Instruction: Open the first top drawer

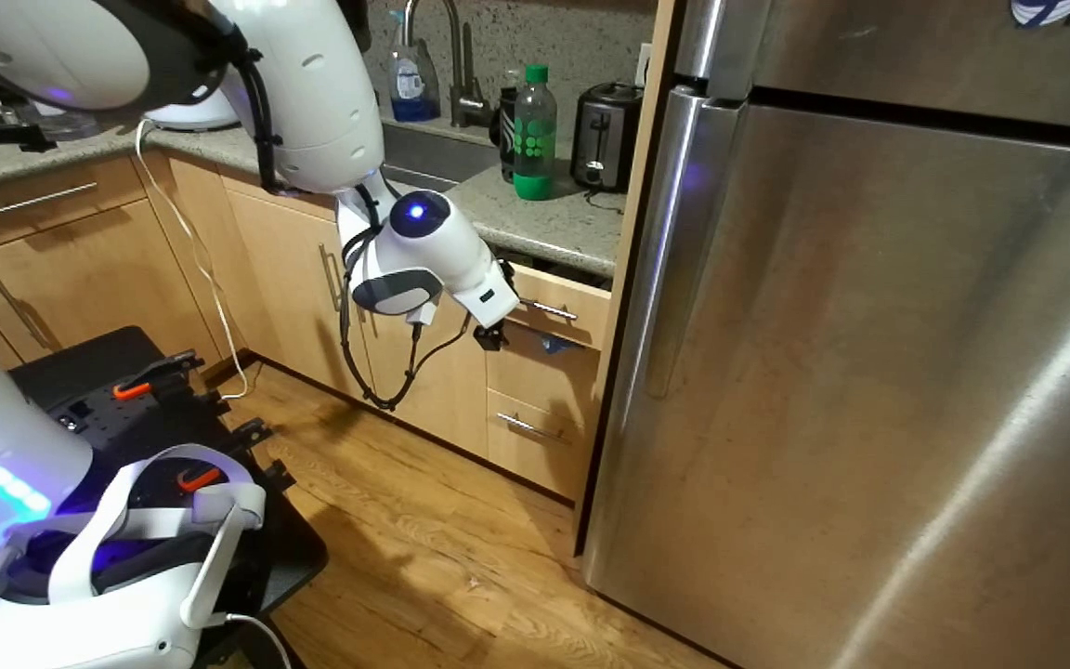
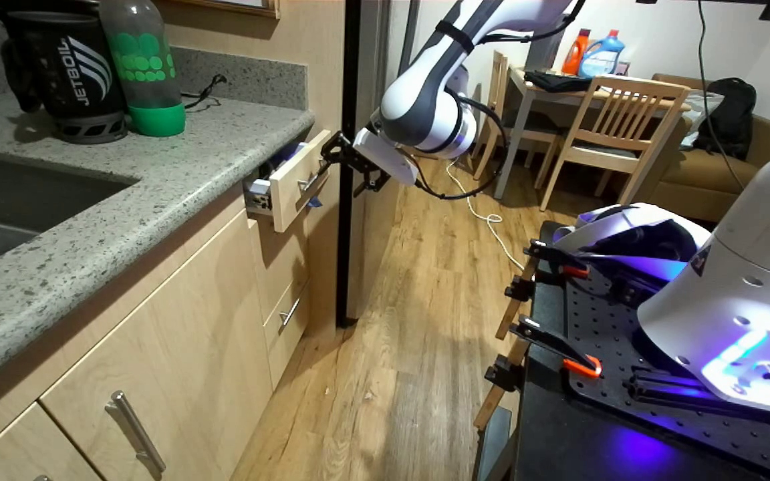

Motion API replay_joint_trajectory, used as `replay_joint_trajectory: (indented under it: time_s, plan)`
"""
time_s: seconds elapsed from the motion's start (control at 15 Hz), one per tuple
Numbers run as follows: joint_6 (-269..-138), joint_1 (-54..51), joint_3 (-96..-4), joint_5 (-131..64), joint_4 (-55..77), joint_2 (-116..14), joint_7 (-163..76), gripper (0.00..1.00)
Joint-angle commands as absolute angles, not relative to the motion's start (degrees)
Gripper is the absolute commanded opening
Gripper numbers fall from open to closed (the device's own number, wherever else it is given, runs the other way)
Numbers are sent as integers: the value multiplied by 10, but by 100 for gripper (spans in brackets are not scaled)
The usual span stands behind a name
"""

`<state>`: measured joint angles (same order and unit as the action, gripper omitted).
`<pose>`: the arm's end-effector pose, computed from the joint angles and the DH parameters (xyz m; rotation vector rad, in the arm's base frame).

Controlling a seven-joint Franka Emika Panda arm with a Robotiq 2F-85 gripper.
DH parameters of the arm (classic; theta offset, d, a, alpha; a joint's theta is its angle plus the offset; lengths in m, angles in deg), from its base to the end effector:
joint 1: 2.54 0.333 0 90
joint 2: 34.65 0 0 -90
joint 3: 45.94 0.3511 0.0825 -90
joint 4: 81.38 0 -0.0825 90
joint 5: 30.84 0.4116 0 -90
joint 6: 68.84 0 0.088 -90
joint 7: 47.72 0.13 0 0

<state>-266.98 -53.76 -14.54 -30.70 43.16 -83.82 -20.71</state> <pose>0.5774 -0.2051 0.0864 -2.2806 1.3890 -0.6992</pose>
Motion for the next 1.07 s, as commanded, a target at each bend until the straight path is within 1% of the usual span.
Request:
replay_joint_trajectory:
  time_s: [0.0, 0.07, 0.13, 0.2, 0.27, 0.33, 0.4, 0.47, 0.53, 0.6, 0.67, 0.73, 0.8, 0.87, 1.0]
  plan:
    - [-2670, -561, -124, -316, 413, -861, -225, 100]
    - [-2670, -561, -123, -316, 412, -862, -225, 100]
    - [-2670, -561, -123, -316, 410, -862, -226, 81]
    - [-2670, -560, -123, -316, 409, -862, -226, 72]
    - [-2670, -560, -123, -316, 408, -863, -226, 66]
    - [-2670, -561, -123, -316, 408, -863, -226, 56]
    - [-2670, -561, -122, -316, 407, -863, -226, 49]
    - [-2670, -562, -119, -316, 407, -863, -226, 45]
    - [-2670, -563, -118, -316, 405, -863, -226, 37]
    - [-2670, -563, -118, -316, 405, -864, -227, 33]
    - [-2670, -562, -119, -317, 403, -864, -228, 36]
    - [-2670, -563, -118, -317, 404, -864, -228, 52]
    - [-2670, -564, -117, -318, 404, -864, -228, 62]
    - [-2670, -566, -115, -319, 405, -863, -228, 63]
    - [-2670, -566, -116, -318, 410, -858, -228, 77]
